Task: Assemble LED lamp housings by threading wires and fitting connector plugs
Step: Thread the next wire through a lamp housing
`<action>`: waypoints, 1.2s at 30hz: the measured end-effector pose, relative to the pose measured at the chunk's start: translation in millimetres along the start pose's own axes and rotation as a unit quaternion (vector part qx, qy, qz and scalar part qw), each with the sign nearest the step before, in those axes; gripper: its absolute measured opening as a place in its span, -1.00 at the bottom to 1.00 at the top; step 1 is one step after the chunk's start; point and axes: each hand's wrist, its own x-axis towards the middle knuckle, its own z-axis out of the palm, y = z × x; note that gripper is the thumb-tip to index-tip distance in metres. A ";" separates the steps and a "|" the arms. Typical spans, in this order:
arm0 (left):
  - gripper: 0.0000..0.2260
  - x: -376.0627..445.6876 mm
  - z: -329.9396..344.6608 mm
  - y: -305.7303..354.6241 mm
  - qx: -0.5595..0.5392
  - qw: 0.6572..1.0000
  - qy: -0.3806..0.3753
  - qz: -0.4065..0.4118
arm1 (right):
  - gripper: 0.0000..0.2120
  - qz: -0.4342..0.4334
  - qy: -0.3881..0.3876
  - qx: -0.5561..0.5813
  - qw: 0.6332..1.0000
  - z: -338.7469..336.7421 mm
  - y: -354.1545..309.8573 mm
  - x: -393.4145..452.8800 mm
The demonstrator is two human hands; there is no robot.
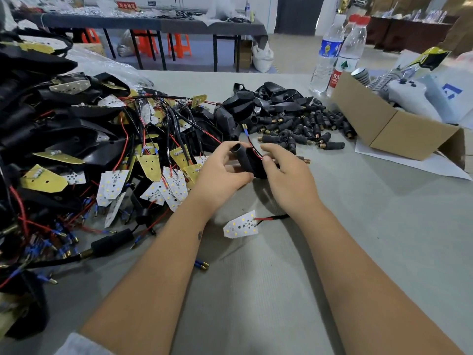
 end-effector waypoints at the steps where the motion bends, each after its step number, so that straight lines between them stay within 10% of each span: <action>1: -0.59 -0.4 0.1 0.6 0.007 1.000 -0.010 0.000 | -0.65 0.004 -0.006 0.023 1.000 0.0 -0.2 0.9; 36: -0.59 4.8 -2.1 -7.7 -0.045 0.999 0.005 -0.006 | -0.82 0.015 0.008 0.090 0.996 1.0 -3.4 0.8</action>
